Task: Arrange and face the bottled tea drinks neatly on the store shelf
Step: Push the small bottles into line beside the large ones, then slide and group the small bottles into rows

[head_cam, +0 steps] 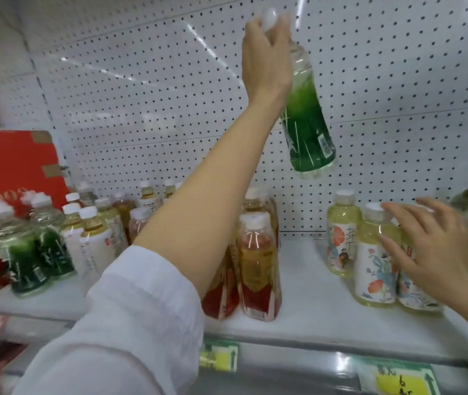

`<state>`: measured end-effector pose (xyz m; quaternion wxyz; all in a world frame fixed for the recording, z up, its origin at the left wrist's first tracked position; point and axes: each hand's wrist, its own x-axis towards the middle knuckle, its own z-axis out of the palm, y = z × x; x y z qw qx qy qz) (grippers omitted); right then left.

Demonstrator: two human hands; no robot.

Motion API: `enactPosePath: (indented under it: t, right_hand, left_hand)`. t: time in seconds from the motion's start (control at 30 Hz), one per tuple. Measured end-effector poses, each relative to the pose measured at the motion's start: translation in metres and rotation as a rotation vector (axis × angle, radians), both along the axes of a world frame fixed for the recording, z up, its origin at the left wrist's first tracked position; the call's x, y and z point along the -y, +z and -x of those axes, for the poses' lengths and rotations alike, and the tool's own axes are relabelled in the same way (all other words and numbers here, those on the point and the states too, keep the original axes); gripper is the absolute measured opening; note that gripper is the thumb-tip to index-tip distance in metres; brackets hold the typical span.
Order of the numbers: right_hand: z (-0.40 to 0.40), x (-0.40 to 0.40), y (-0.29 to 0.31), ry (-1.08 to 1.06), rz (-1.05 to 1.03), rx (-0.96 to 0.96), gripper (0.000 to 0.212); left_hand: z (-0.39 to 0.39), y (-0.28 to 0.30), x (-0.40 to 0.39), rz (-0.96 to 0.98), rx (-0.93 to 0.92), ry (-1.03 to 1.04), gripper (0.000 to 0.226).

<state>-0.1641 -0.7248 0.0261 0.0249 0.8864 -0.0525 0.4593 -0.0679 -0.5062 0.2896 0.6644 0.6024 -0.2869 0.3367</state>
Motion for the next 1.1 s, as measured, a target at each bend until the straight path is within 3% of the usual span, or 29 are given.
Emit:
enactPosePath:
  t: [0.1,0.2,0.33,0.53,0.7,0.87,1.0,1.1]
  right_hand:
    - [-0.001,-0.002,0.001,0.001,-0.024,0.004,0.067]
    - [0.002,-0.007,0.005,-0.010,-0.026,-0.025,0.066]
    - [0.006,-0.011,0.004,-0.034,0.001,-0.055,0.065]
    - [0.012,-0.025,0.004,-0.061,-0.006,-0.019,0.060]
    - [0.021,-0.062,0.000,0.049,-0.066,0.031,0.046]
    - [0.016,-0.121,-0.004,0.194,-0.030,0.000,0.047]
    - [0.007,-0.174,0.001,0.299,0.012,0.060,0.053]
    - [-0.004,-0.214,0.005,0.353,0.012,0.131,0.043]
  left_hand:
    - [0.026,-0.011,-0.038,0.001,0.006,-0.059,0.046]
    - [0.047,-0.039,-0.074,-0.025,-0.020,-0.143,0.032]
    - [0.077,-0.084,-0.117,0.026,-0.081,-0.170,0.039]
    - [0.112,-0.158,-0.172,-0.036,-0.245,-0.049,0.042]
    - [0.116,-0.204,-0.199,-0.103,-0.303,0.055,0.034]
    - [0.113,-0.218,-0.228,-0.052,-0.277,0.048,0.016]
    - [0.097,-0.219,-0.266,-0.026,-0.272,0.035,0.021]
    - [0.079,-0.219,-0.303,-0.013,-0.278,0.082,0.021]
